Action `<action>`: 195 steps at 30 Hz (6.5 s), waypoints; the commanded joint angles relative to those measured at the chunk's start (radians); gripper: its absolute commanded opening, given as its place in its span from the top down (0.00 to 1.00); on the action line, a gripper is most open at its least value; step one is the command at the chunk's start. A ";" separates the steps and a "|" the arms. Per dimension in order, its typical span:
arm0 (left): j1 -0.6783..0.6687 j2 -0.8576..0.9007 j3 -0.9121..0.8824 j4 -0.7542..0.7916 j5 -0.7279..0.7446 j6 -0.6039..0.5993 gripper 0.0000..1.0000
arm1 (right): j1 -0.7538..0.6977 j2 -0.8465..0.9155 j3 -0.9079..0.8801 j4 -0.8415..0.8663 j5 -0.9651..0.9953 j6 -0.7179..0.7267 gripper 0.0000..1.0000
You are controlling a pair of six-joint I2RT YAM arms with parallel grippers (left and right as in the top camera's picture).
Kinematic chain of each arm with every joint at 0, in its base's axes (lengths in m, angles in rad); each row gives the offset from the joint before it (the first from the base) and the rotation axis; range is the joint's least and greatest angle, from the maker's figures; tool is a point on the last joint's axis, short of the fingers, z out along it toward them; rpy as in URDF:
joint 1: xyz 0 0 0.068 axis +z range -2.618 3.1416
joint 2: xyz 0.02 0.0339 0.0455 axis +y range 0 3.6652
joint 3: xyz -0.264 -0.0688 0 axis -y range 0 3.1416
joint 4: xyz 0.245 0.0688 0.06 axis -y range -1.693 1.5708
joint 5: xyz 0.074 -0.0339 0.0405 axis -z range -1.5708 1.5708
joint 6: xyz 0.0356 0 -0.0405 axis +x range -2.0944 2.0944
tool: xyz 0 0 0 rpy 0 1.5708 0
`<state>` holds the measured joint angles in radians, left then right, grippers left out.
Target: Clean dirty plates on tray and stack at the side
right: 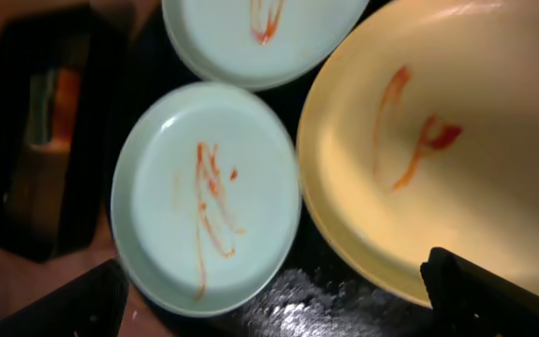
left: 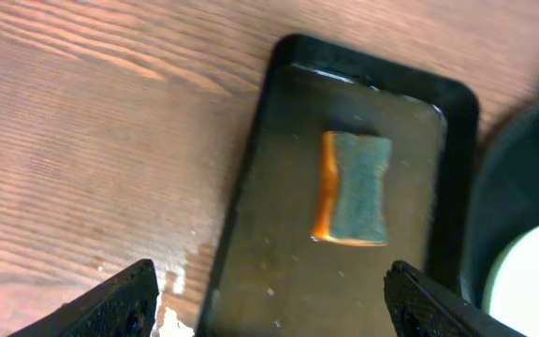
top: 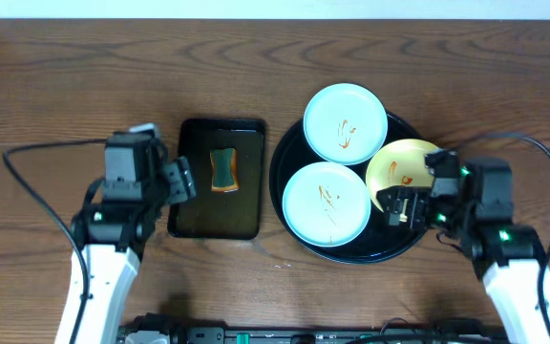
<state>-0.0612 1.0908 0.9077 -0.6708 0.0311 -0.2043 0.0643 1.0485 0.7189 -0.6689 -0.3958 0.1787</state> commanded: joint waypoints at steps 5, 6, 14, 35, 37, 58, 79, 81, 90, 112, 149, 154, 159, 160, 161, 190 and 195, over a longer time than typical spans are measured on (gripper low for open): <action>-0.053 0.031 0.098 -0.039 0.013 0.016 0.22 | 0.180 0.091 0.047 -0.023 0.115 0.001 0.01; -0.053 0.031 0.098 -0.039 0.013 0.016 0.21 | 0.189 0.091 0.047 -0.023 0.085 0.001 0.01; -0.053 0.031 0.098 0.005 0.039 0.008 0.22 | 0.198 0.093 0.044 0.029 0.032 0.046 0.09; -0.167 0.469 0.097 0.296 0.028 -0.041 0.23 | 0.212 0.374 0.011 0.031 0.070 0.300 0.28; -0.177 0.535 0.097 0.296 0.010 -0.069 0.23 | 0.212 0.379 0.011 0.031 0.071 0.300 0.28; -0.213 0.684 0.098 0.295 0.009 -0.082 0.43 | 0.212 0.379 0.011 0.038 0.071 0.300 0.27; -0.213 0.640 0.098 0.293 0.002 -0.090 0.59 | 0.212 0.379 0.011 0.045 0.071 0.300 0.27; -0.213 0.640 0.097 0.287 0.002 -0.090 0.68 | 0.212 0.379 0.011 0.045 0.070 0.300 0.27; -0.213 0.641 0.046 0.295 -0.077 -0.167 0.92 | 0.212 0.379 0.011 0.045 0.070 0.300 0.27; -0.212 0.325 0.090 0.360 0.025 -0.080 0.92 | 0.212 0.379 0.011 0.038 0.071 0.299 0.25; -0.212 0.005 0.090 0.569 -0.043 0.074 0.92 | 0.212 0.379 0.011 0.037 0.071 0.299 0.26; -0.212 0.008 0.090 0.584 -0.044 0.073 0.93 | 0.212 0.379 0.011 0.037 0.075 0.299 0.25; -0.212 0.042 0.089 0.566 -0.043 0.072 0.92 | 0.212 0.379 0.011 0.039 0.078 0.299 0.25; -0.212 0.052 0.089 0.558 -0.043 0.072 0.92 | 0.212 0.379 0.011 0.038 0.078 0.299 0.26; -0.212 0.072 0.089 0.542 -0.043 0.069 0.92 | 0.212 0.379 0.011 0.038 0.078 0.299 0.26; -0.315 0.626 0.079 0.322 0.171 -0.172 0.92 | 0.212 0.379 0.011 0.037 0.077 0.299 0.25; -0.316 0.626 0.079 0.401 0.259 -0.171 0.92 | 0.212 0.379 0.011 0.037 0.077 0.299 0.25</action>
<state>-0.3706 1.7172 0.9749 -0.2993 0.2077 -0.3672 0.2668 1.4223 0.7372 -0.6315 -0.3214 0.4644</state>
